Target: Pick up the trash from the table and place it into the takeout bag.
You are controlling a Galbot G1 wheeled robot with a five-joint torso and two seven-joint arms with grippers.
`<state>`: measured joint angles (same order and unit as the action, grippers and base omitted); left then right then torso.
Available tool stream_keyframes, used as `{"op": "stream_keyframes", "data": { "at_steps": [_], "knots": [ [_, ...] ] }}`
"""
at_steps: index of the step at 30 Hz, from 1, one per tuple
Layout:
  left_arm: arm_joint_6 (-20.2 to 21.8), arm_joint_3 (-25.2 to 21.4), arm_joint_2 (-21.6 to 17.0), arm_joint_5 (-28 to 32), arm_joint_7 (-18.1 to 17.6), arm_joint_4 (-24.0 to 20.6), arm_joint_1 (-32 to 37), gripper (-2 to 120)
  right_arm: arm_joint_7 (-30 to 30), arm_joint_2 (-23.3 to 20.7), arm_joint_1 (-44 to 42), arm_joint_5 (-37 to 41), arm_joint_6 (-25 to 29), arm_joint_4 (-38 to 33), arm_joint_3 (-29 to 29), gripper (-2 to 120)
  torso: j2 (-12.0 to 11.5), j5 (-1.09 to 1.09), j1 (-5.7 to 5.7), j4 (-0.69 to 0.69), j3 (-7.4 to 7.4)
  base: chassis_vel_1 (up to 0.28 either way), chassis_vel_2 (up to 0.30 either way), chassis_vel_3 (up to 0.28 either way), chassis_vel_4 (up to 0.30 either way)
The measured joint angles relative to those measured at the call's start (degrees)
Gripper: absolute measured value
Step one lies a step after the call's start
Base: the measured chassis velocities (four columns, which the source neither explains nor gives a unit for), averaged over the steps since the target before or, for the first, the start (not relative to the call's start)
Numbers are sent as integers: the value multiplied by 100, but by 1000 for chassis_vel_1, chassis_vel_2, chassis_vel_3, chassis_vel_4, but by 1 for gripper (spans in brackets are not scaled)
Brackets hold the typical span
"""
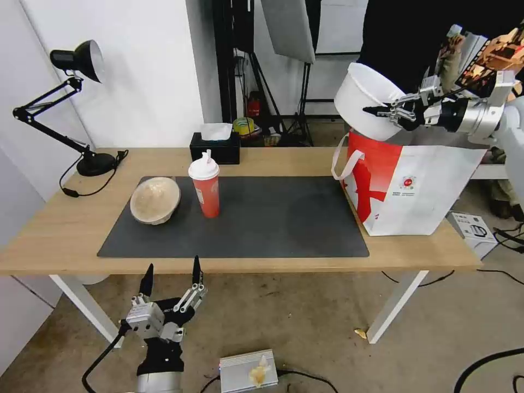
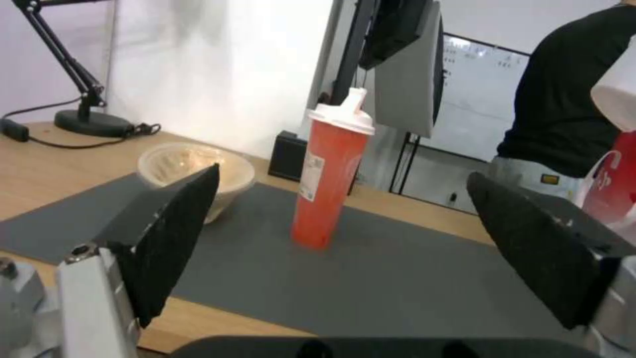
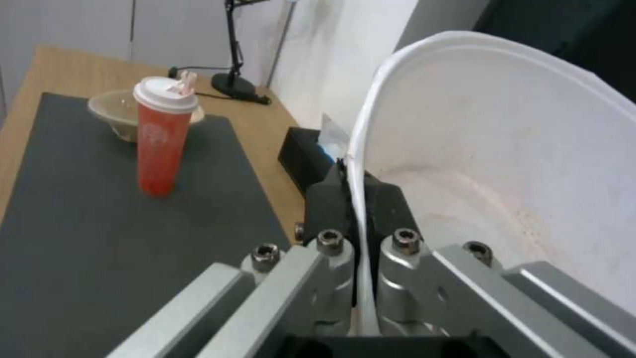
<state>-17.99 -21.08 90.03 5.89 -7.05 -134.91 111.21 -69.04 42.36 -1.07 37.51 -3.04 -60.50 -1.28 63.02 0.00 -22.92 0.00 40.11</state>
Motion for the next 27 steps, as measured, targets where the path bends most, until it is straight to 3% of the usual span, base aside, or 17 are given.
{"op": "stream_keyframes", "data": {
  "at_steps": [27],
  "knots": [
    [-3,10,13,7,-7,24,-6,100,244,-103,-447,91,8,-125,-507,0,0,0,0,0,0,0,0,0,0]
  ]
}}
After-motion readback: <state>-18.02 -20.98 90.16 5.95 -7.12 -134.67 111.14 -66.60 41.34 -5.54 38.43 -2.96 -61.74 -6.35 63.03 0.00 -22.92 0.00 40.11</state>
